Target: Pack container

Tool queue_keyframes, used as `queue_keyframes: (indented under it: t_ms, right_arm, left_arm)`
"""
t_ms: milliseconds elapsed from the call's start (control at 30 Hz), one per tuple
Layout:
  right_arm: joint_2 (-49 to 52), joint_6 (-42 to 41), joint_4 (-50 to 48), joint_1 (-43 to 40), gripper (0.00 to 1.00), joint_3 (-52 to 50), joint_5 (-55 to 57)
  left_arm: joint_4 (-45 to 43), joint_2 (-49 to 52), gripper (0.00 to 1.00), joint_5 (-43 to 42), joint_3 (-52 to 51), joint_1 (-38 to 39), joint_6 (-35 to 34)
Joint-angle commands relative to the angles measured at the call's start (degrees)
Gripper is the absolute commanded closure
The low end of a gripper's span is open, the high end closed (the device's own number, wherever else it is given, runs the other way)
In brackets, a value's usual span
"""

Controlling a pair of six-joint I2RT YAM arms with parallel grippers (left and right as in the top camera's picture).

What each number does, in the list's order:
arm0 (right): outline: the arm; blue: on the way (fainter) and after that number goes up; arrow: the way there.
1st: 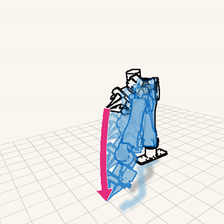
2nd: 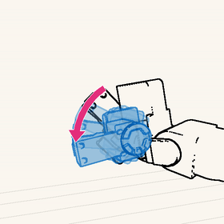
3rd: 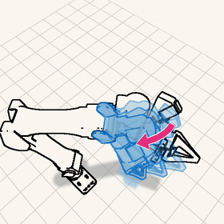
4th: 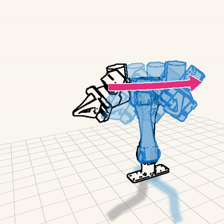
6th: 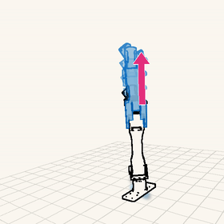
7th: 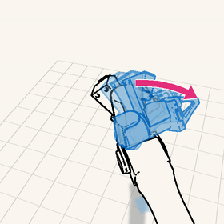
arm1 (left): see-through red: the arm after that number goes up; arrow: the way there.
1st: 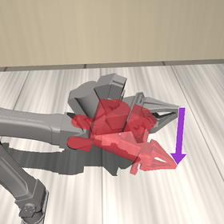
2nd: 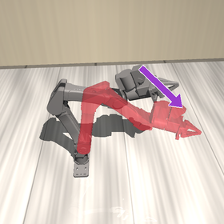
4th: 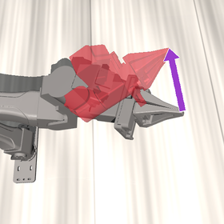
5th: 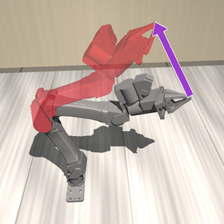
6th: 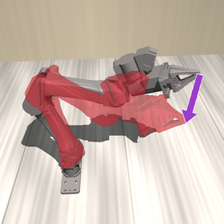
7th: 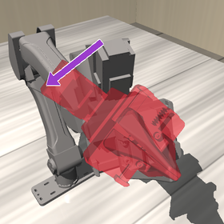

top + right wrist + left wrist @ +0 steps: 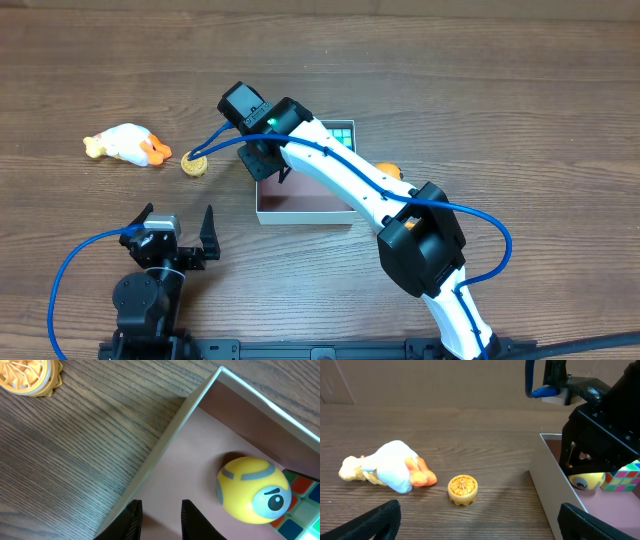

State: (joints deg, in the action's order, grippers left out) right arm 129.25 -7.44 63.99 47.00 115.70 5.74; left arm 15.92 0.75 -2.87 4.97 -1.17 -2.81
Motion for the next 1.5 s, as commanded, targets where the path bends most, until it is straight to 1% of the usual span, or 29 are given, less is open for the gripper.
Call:
queue_keyframes:
  t_ms: [0, 100, 200, 233, 267, 300, 367, 433, 567, 800, 833, 933, 1033, 1133, 1233, 1467]
  right_arm:
    - [-2.9, 0.7, -0.5, 0.1, 0.68, -0.2, 1.0]
    - [-2.9, 1.8, -0.4, -0.2, 0.57, -0.2, 2.6]
    - [-2.9, 2.0, -0.3, -0.8, 0.52, -0.2, 3.7]
    - [-2.9, 2.0, -0.3, -1.0, 0.46, -0.2, 4.4]
    - [-2.9, 2.0, -0.3, -1.2, 0.37, -0.2, 5.2]
    - [-2.9, 2.0, -0.3, -1.6, 0.33, -0.2, 6.1]
    - [-2.9, 2.0, -0.2, -2.5, 0.32, -0.2, 6.3]
    - [-2.9, 2.0, 0.3, -3.5, 0.25, -0.2, 6.3]
    - [-2.9, 1.9, 1.2, -6.1, 0.16, 0.2, 6.3]
    - [-2.9, 1.9, 5.5, -8.0, 0.15, 6.9, 6.3]
    - [-3.0, 0.0, 8.4, -8.5, 0.15, 9.9, 7.5]
    - [-3.1, -3.0, 12.8, -10.2, 0.15, 13.9, 9.5]
    - [-3.3, -7.7, 19.2, -14.1, 0.15, 17.7, 9.9]
    - [-3.3, -13.7, 25.0, -18.9, 0.15, 18.4, 9.5]
    - [-3.3, -16.7, 29.1, -22.7, 0.15, 18.4, 8.6]
    - [-3.5, -16.9, 32.3, -25.2, 0.15, 18.4, 8.6]
  left_arm:
    - [-0.1, -0.4, 0.00, -0.8, -0.2, -0.3, 0.5]
    - [-0.1, -0.4, 0.00, -0.8, -0.2, -0.3, 0.5]
    - [-0.1, -0.4, 0.00, -0.8, -0.2, -0.3, 0.5]
    - [-0.1, -0.4, 0.00, -0.8, -0.2, -0.3, 0.5]
    - [-0.1, -0.4, 0.00, -0.8, -0.2, -0.3, 0.5]
    - [-0.1, -0.4, 0.00, -0.8, -0.2, -0.3, 0.5]
    - [-0.1, -0.4, 0.00, -0.8, -0.2, -0.3, 0.5]
    - [-0.1, -0.4, 0.00, -0.8, -0.2, -0.3, 0.5]
    - [-0.1, -0.4, 0.00, -0.8, -0.2, -0.3, 0.5]
    - [-0.1, -0.4, 0.00, -0.8, -0.2, -0.3, 0.5]
    - [-0.1, -0.4, 0.00, -0.8, -0.2, -0.3, 0.5]
    - [-0.1, -0.4, 0.00, -0.8, -0.2, -0.3, 0.5]
    - [-0.1, -0.4, 0.00, -0.8, -0.2, -0.3, 0.5]
    - [-0.1, -0.4, 0.00, -0.8, -0.2, -0.3, 0.5]
    - [-0.1, -0.4, 0.00, -0.8, -0.2, -0.3, 0.5]
    - [-0.1, -0.4, 0.00, -0.8, -0.2, -0.3, 0.5]
